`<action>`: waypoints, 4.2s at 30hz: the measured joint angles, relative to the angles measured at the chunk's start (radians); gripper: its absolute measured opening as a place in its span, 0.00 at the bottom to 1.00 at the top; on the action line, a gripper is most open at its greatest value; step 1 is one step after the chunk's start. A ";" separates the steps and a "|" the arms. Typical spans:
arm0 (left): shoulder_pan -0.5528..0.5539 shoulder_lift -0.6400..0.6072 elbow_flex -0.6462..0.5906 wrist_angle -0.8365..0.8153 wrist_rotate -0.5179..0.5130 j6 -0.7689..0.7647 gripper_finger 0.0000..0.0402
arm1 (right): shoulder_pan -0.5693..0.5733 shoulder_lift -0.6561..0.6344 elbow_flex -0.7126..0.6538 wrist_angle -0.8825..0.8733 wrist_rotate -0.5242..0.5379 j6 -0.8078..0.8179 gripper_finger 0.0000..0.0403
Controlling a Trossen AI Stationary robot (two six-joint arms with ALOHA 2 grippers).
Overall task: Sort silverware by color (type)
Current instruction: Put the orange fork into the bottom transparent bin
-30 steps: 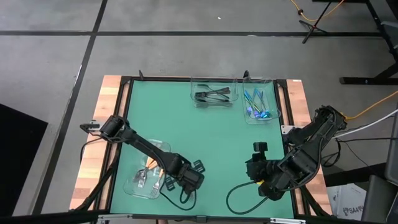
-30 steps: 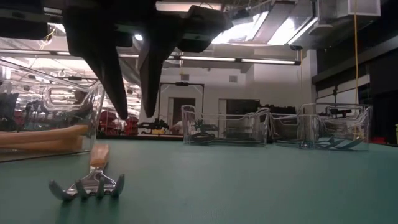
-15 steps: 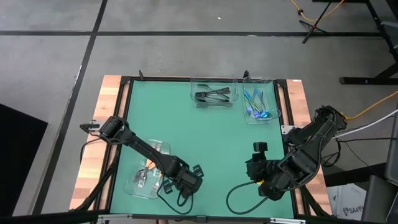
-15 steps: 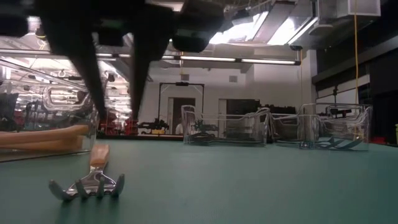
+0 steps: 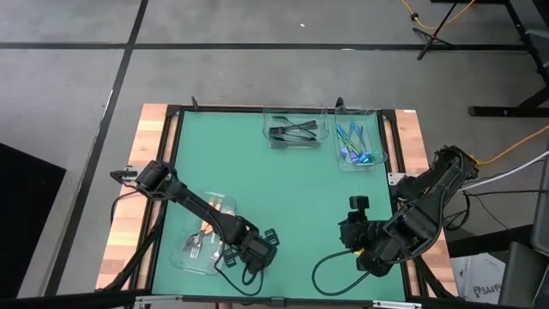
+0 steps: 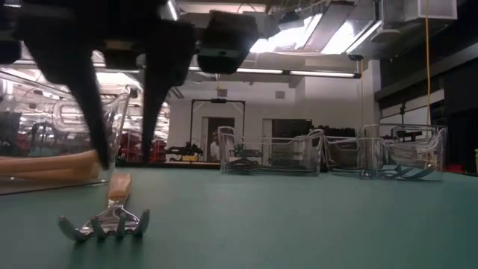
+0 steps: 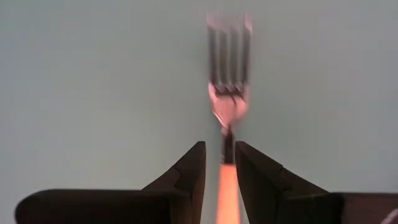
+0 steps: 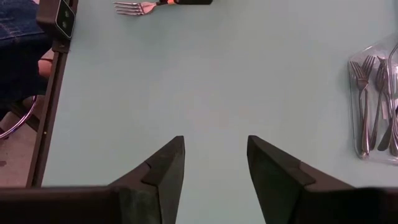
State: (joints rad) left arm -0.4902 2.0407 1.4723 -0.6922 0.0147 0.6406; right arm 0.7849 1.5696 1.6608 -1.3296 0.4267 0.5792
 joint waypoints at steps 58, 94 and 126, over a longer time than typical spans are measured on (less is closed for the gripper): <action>0.031 0.020 -0.079 0.052 0.031 0.013 0.19 | 0.000 0.000 0.000 0.004 0.000 0.000 0.41; -0.021 0.013 0.443 -0.785 -0.031 0.129 0.06 | 0.000 0.000 0.000 0.001 0.000 -0.008 0.41; -0.118 -0.359 0.043 -0.879 0.001 -0.220 0.06 | 0.000 0.000 0.000 0.001 0.016 -0.038 0.41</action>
State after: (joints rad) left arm -0.6082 1.6819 1.5150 -1.5711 0.0155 0.4204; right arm 0.7849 1.5696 1.6608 -1.3285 0.4426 0.5415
